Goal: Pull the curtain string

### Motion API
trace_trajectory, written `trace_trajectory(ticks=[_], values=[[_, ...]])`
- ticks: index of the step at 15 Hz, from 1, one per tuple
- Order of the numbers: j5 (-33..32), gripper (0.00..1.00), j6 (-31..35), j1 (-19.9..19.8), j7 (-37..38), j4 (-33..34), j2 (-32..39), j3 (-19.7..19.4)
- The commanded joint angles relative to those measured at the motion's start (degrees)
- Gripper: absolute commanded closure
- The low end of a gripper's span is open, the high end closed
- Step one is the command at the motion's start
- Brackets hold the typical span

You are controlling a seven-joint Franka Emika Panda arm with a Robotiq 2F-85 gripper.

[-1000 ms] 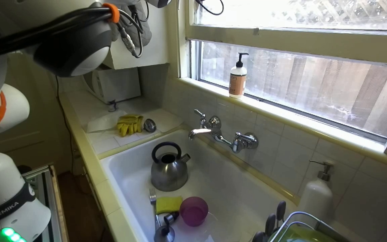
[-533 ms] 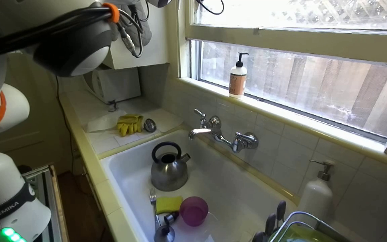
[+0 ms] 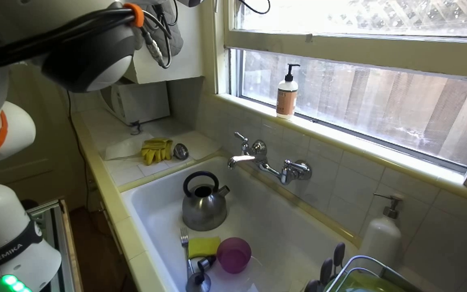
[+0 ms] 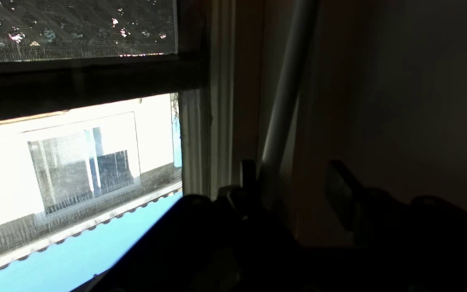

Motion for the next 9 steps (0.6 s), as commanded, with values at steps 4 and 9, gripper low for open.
trace_trajectory(ticks=[4, 9], values=[[0.12, 0.00, -1.51, -2.25, 0.59, 0.32, -3.20, -0.48], [-0.11, 0.00, -1.39, -6.75, 1.28, 0.12, -7.64, -0.49]])
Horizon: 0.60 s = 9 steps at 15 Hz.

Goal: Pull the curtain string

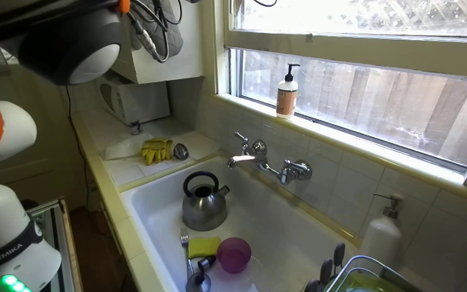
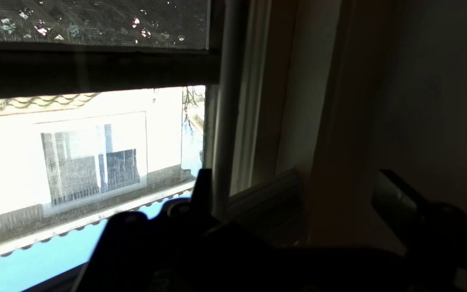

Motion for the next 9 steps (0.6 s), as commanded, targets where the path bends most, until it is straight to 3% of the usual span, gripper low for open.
trace_trajectory(ticks=[1, 5, 9], values=[[-0.07, 0.00, -1.54, -4.55, 2.41, -0.12, -5.87, -0.30], [0.88, 0.00, -7.30, -8.65, 3.03, 0.49, -8.62, 1.06], [2.95, 0.00, -18.85, -12.52, 3.56, 1.63, -9.16, 4.31]])
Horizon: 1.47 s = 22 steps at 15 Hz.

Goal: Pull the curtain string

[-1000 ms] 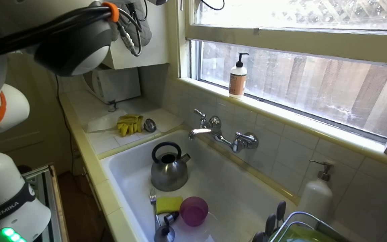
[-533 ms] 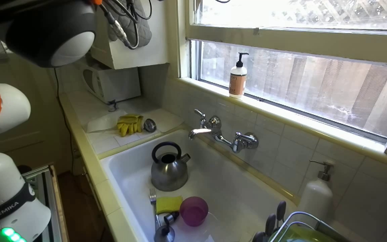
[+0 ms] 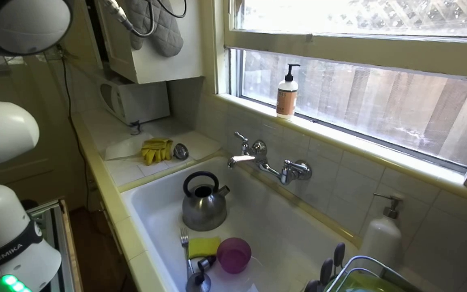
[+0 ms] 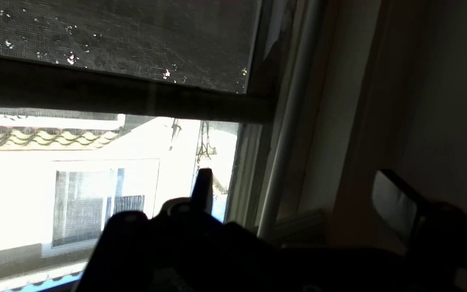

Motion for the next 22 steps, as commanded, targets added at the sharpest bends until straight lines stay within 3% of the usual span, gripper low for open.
trace_trajectory(ticks=[1, 3, 4, 10, 22], values=[[3.15, 0.00, -11.39, -4.37, 1.74, 1.31, -2.15, 3.24], [4.55, 0.00, -16.65, -4.77, -0.01, 1.83, 0.70, 5.96], [3.56, 0.00, -11.70, -3.50, -0.13, 1.62, -0.63, 3.40], [4.39, 0.00, -14.69, -4.20, -0.01, 2.15, 0.07, 5.17], [-0.07, 0.00, -15.55, -15.23, -0.06, -4.55, 0.43, 12.95]])
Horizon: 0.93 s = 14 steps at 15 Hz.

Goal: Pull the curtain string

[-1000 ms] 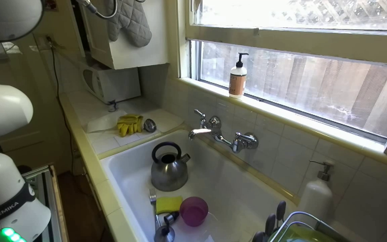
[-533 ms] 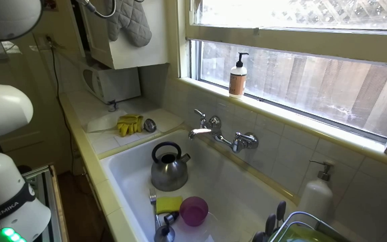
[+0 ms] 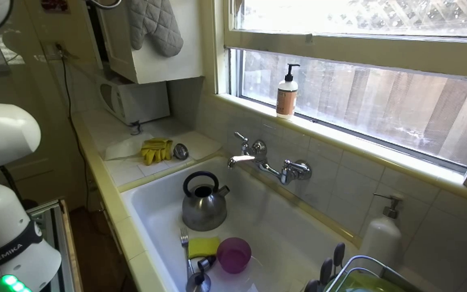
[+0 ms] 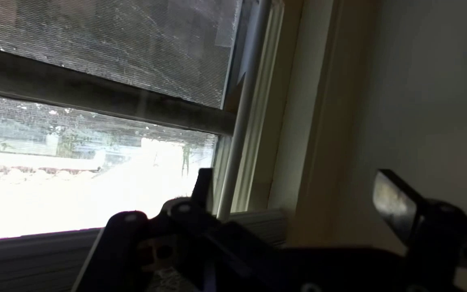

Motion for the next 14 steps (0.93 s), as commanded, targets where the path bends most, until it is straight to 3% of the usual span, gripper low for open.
trace_trajectory(ticks=[1, 13, 14], values=[[-1.66, 0.00, -0.77, -4.50, 0.33, -3.42, 0.22, 2.19], [-5.40, 0.00, -1.45, -10.03, -2.83, -12.26, 6.00, 7.99], [-4.49, 0.00, -0.30, -6.94, -2.02, -8.60, 3.81, 5.67]])
